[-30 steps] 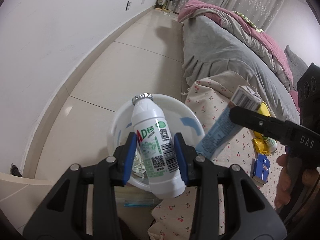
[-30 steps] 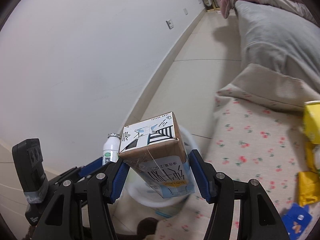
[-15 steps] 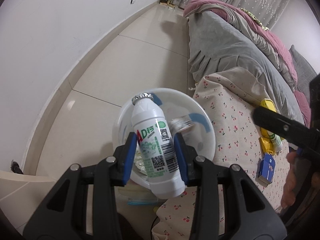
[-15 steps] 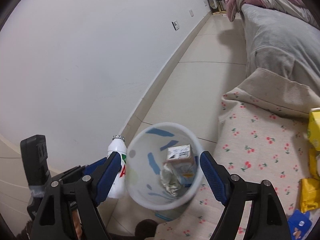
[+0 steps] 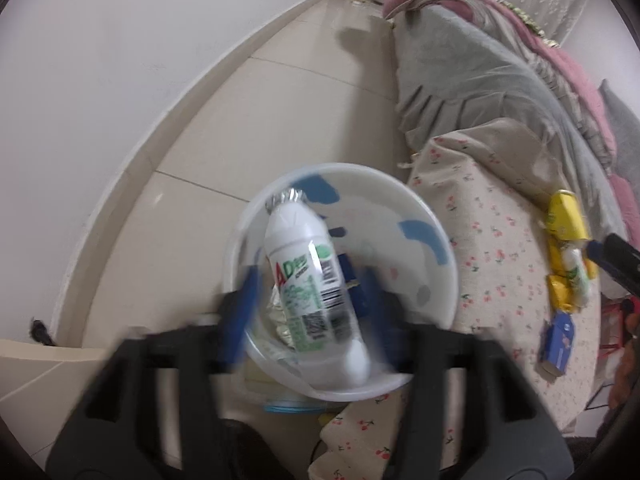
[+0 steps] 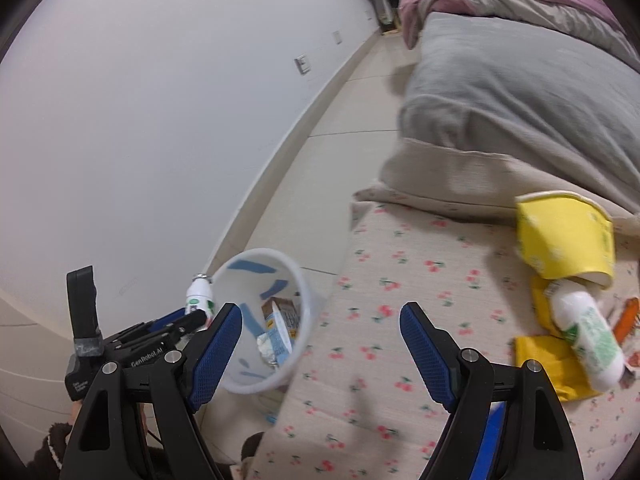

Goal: Collect trash
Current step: 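Carry bottle and carton over the white bin and open both tools, then grasp the yellow paper cup with the left tool while the right tool grasps the yellow sponge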

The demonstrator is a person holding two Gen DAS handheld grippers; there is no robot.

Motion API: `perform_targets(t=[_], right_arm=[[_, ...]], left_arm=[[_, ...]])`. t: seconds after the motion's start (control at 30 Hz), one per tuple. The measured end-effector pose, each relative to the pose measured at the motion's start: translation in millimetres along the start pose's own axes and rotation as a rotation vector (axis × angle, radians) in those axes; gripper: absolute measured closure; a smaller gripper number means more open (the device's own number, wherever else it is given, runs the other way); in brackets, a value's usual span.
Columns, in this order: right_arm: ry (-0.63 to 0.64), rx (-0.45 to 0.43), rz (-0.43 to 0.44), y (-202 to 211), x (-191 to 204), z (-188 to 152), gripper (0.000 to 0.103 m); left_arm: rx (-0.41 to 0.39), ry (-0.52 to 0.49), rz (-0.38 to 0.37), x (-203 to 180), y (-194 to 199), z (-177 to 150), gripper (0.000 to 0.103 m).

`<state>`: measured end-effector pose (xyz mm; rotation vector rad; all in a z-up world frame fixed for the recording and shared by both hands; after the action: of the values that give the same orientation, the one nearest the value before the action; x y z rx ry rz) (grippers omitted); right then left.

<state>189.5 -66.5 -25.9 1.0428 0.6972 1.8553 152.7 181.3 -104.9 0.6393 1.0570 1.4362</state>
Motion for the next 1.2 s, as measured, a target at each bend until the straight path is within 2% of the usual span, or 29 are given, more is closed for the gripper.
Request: perform_targets(t=[0.03,0.23,0.8,0.87,0.97,1.2], right_arm=[[-0.005,-0.004,-0.005,3,-5,0,0.020],[-0.038,-0.029,-0.034,25,-32,-1,0.019],[-0.121,-0.076,-0.125,78,-100,-14,0.018],[-0.133,-0.076,-0.139,82,-109,-18,0.018],[-0.149,-0.081,-0.176,89,-126,-23,0.018],[-0.198,-0.102,-0.278,106,-173,-30,0.014]], left_arm=[[-0.013,0.001,0.007,-1,2,0,0.018],[-0.033,-0.018,0.004,-13,11,-1,0.018],[-0.016,-0.089,-0.036,-73,18,-7,0.018],[-0.008,-0.092,-0.035,-79,17,-8,0.014],[-0.004,-0.095,-0.040,-87,15,-9,0.009],[-0.007,-0.127,-0.022,-111,12,-11,0.006]])
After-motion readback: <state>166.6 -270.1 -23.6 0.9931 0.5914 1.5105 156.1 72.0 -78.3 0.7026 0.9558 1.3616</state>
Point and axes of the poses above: each gripper's, at about its wrist camera, not at the fingertips, and y roughly against the way its jaws point, x to its left, z to its top, the point moved 5 cm from there along -y, roughly the way its jaws point, and after that the axes turned 1 degree about x, right-handed, at the moved point
